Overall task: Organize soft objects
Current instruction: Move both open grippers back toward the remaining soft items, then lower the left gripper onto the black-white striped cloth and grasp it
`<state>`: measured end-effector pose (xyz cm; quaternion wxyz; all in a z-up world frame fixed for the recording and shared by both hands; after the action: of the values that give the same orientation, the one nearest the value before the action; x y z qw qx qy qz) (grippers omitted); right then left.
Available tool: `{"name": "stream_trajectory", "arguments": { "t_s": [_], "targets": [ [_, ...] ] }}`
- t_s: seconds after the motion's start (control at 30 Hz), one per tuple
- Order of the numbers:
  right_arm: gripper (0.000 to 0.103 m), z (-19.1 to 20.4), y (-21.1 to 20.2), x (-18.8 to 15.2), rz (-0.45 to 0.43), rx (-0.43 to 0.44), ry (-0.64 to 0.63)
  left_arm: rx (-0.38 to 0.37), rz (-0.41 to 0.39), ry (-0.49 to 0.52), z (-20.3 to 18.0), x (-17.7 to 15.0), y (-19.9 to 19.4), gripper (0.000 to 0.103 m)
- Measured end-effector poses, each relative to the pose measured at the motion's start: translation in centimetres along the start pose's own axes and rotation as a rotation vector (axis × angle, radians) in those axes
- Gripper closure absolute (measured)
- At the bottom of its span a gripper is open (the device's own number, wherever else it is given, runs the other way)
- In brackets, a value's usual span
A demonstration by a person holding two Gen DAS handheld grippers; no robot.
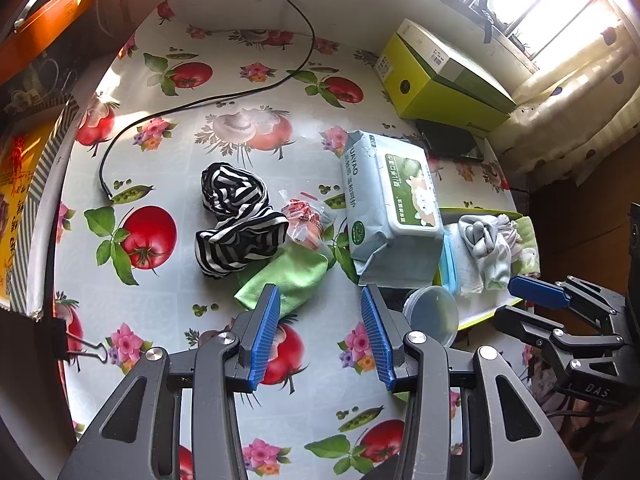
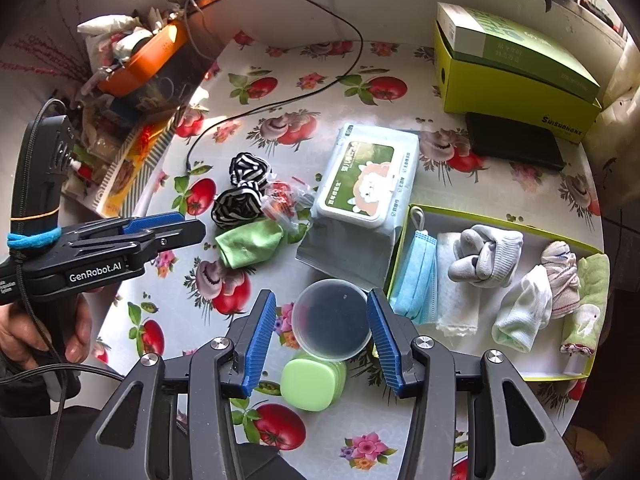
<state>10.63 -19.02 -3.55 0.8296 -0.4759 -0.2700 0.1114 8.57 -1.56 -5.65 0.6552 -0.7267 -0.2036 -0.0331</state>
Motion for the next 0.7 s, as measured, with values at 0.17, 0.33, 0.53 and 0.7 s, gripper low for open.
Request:
{"name": "stream_trajectory", "arguments": {
  "t_s": [0.17,0.33,0.53,0.7],
  "targets": [
    [0.056,0.8,0.5,0.4,0.007,0.011,-0.016,-0.002,0.016,-0.026,0.9,-0.2,0.3,0.059],
    [0.056,2.0,1.2,0.8,0.02,0.025,-0.041,-0.003,0.024,-0.067,2.2,-0.4,0.6,0.06],
    [0.056,3.1,2.5,1.3,0.04,0.041,-0.064,-0.009,0.034,-0.101,3.5,-0.7,1.0,0.06],
    [0.056,3.7,3.7,1.9,0.057,0.044,-0.078,-0.001,0.042,-0.13,4.7,-0.8,1.4,0.06]
  ]
}}
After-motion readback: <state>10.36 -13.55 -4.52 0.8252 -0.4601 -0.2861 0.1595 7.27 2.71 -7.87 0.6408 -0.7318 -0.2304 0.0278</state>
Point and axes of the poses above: each gripper's, at about its wrist camera, not at the fingertips, and y roughly the way its jaws point, z to its left, x to its top, the point moved 6 cm from there along y, roughly the way its jaws point, and after that the axes turned 10 degrees about x, right-handed, at the moved point
